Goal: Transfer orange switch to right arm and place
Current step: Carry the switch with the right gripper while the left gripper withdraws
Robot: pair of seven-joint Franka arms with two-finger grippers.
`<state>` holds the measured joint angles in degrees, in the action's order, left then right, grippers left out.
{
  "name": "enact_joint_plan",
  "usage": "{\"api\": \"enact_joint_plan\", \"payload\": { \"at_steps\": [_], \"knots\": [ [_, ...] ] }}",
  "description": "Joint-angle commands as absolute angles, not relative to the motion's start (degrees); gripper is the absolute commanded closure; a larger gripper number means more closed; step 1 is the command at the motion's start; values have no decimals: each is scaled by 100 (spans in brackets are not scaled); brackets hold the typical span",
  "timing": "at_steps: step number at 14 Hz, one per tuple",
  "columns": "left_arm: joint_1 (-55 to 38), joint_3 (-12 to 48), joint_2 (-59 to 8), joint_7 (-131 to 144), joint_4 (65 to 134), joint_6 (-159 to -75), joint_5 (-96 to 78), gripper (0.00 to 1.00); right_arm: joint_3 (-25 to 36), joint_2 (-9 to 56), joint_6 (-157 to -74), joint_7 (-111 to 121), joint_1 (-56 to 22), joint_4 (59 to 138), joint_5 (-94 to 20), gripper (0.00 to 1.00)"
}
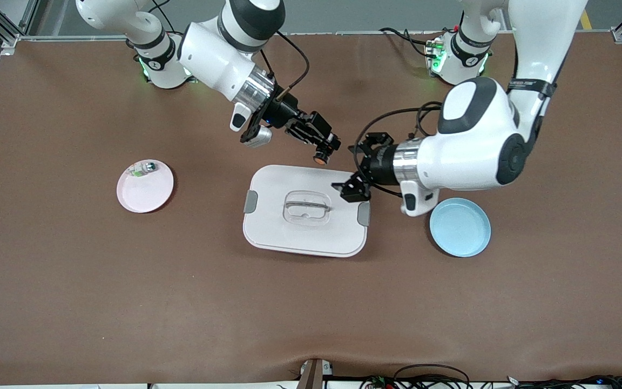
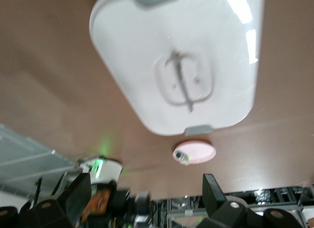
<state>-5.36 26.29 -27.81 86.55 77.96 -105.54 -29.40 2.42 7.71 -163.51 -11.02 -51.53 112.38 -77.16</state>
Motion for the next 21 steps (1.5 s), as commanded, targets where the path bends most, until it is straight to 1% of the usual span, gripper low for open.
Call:
{"api": "enact_joint_plan", "payload": {
  "at_steps": [1,3,4,5,6,8,9,10,12,13,16,19,21],
  "knots": [
    [-527,2392,-2646,8220,7717,-10468,-2375,0,255,-138,-15770,-1151,-4870,12074,-7193,100],
    [-335,2312,-2541,7588,7725,-10468,-1953,0,264,-534,-15016,-1160,-4476,12374,-6280,100],
    [-221,2303,-2488,7193,7734,-10459,-1708,0,264,-701,-14507,-1160,-4195,12445,-5710,100],
    [-81,2303,-2479,6824,7743,-10459,-1514,0,264,-842,-13754,-1169,-3818,12419,-4886,100],
    [43,2303,-2479,6429,7761,-10415,-1329,0,264,-931,-12946,-1160,-3414,12280,-3886,100],
    [105,2320,-2470,5506,7770,-10057,-375,0,246,-1011,-11293,-1055,-2867,11623,-2135,100],
    [105,2346,-2452,5206,7770,-9898,101,0,255,-1019,-10815,-759,-2761,11367,-1596,100],
    [114,2347,-2383,4907,7770,-9740,384,0,307,-1072,-10463,-330,-2699,11260,-1312,100],
    [210,2294,-2207,4249,7770,-9590,597,0,561,-1238,-10126,793,-2523,11215,-995,100],
    [411,2294,-2128,3732,7770,-9519,659,0,658,-1291,-10021,1452,-2418,11224,-741,100],
    [939,2285,-1882,2001,7752,-9308,711,0,765,-1301,-9730,3238,-1822,11276,-361,100],
    [1239,2294,-1758,1048,7743,-8975,1053,0,765,-1275,-9764,4636,-1180,11434,-106,100],
    [1239,2303,-1749,739,7726,-8703,1422,0,773,-1283,-9992,5340,-845,11680,-88,100]
  ]
}}
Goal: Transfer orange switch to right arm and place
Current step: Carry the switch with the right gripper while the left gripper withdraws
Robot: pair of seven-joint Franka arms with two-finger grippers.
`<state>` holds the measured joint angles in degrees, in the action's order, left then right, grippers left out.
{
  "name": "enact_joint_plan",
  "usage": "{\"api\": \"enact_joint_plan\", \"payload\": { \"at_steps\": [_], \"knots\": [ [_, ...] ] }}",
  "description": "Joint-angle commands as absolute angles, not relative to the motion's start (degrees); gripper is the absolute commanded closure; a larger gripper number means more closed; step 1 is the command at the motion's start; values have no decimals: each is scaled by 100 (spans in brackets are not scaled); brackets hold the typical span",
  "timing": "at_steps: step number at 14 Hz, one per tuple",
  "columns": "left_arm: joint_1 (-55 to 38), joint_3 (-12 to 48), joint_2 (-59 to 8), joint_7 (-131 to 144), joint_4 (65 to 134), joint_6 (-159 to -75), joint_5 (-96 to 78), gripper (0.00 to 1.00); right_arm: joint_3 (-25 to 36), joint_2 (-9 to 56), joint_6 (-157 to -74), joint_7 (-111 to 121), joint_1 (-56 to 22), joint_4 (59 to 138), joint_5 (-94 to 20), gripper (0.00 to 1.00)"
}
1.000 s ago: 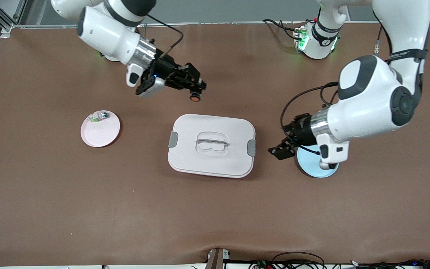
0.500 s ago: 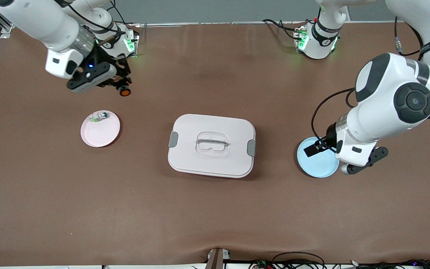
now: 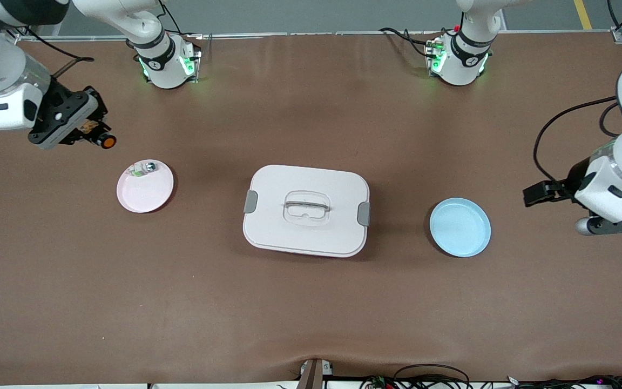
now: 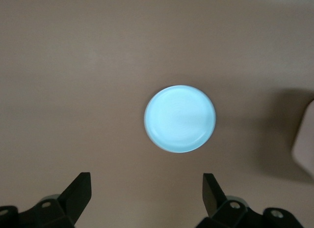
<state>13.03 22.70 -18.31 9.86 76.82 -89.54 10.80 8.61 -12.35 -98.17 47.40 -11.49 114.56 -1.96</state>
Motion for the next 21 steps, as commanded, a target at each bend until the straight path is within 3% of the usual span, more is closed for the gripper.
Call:
{"api": "enact_joint_plan", "payload": {
  "at_steps": [1,9,11,15,21],
  "knots": [
    [1239,2320,-1679,738,7717,-8553,1459,0,765,-1283,-10167,5744,-757,11785,95,100],
    [1362,2276,-1547,721,7453,-8534,1424,0,782,-1143,-12206,7127,-378,13182,536,100],
    [1302,2041,-1215,642,7497,-8543,1118,0,782,-924,-12619,7137,-387,13402,536,100],
    [204,442,-660,581,7970,-8543,300,0,773,-213,-13427,7636,-387,13456,536,100],
    [202,343,342,571,9219,-9018,70,0,765,720,-14307,7884,-395,13474,536,100]
  ]
}}
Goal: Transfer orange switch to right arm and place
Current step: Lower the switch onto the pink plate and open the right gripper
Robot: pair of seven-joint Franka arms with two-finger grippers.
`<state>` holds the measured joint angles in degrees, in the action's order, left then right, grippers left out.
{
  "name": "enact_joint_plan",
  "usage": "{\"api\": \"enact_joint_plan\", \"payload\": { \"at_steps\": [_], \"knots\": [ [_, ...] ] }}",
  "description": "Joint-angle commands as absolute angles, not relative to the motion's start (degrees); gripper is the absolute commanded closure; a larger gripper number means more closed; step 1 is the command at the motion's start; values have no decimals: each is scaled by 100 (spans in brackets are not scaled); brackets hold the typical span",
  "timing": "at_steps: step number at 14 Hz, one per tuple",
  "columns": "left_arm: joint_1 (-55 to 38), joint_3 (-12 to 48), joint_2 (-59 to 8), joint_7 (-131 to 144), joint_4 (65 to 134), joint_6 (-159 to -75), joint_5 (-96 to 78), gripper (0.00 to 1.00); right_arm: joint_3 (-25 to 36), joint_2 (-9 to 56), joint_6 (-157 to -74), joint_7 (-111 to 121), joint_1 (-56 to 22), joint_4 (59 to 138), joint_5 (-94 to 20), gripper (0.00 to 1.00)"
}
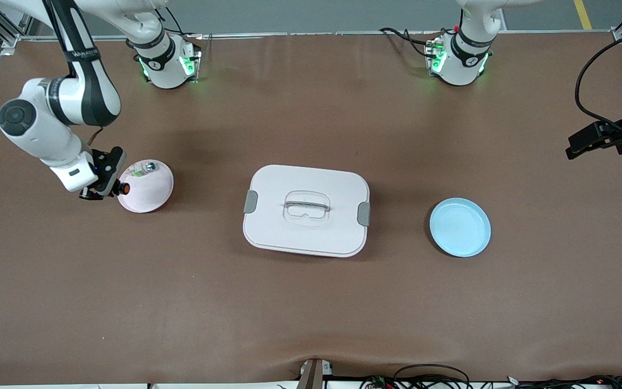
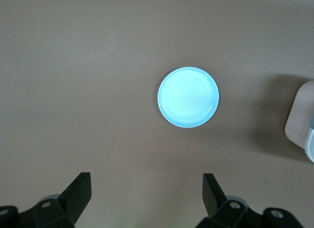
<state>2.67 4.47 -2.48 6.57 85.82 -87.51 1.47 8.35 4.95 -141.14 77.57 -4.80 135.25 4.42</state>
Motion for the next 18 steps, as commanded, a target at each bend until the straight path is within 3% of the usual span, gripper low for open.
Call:
{"api": "enact_joint_plan", "payload": {
  "at_steps": [1,4,7,18],
  "knots": [
    [185,351,404,589,9185,-9018,70,0,756,860,-14483,7884,-396,13517,527,100],
    [176,352,466,597,9167,-9009,70,0,756,1273,-15011,7893,-404,13702,536,100],
    [158,448,396,685,8975,-8816,17,0,747,1502,-15038,7893,-422,13720,527,100],
    [193,967,325,1274,8947,-8771,44,0,712,1705,-15346,7893,-422,13975,492,100]
  ]
}}
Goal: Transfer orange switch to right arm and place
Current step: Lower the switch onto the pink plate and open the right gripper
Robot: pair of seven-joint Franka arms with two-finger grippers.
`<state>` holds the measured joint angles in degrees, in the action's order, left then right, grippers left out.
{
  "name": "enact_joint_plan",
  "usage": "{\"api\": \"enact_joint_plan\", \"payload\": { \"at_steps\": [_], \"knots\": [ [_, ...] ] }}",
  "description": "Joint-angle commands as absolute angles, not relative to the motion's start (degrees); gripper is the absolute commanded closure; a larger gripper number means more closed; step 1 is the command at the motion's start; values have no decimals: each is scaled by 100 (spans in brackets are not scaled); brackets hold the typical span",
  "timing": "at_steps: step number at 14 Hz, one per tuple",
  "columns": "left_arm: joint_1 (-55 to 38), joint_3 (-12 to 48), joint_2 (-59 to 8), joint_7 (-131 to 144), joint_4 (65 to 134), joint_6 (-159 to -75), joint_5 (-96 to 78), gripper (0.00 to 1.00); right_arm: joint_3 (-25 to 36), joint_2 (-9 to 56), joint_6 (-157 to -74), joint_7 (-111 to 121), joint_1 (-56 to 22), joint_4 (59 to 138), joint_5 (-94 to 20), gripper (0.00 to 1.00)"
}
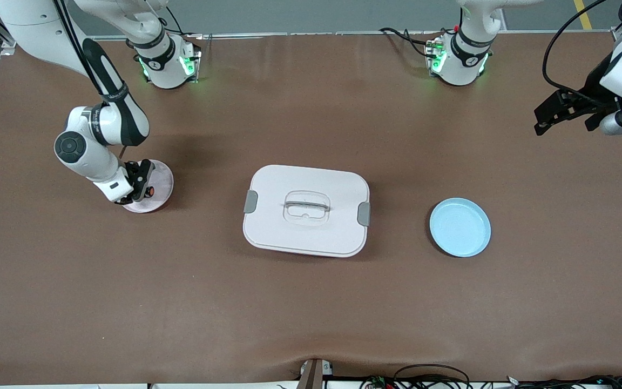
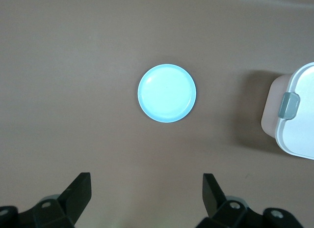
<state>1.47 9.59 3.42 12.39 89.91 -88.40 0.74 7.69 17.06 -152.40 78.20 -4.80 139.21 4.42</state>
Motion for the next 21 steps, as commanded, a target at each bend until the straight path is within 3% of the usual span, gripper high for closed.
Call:
{"api": "enact_joint_plan", "payload": {
  "at_steps": [1,4,5,7,8,9,21],
  "knots": [
    [211,958,325,1266,8947,-8771,35,0,712,1705,-15337,7893,-422,13975,492,100],
    [211,940,316,1266,8947,-8771,44,0,712,1705,-15337,7884,-431,13975,439,94],
    [211,940,316,1266,8947,-8771,44,0,712,1696,-15337,7892,-431,13975,439,79],
    [211,940,316,1266,8947,-8771,44,0,703,1696,-15346,7893,-474,13966,439,37],
    [211,940,316,1266,8947,-8771,44,0,703,1688,-15354,7901,-483,13957,439,12],
    [211,940,308,1266,8947,-8771,44,0,712,1661,-15346,7910,-483,13957,439,0],
    [193,941,281,1257,8939,-8771,88,0,562,1635,-15127,7796,-545,13659,361,0]
  ]
}}
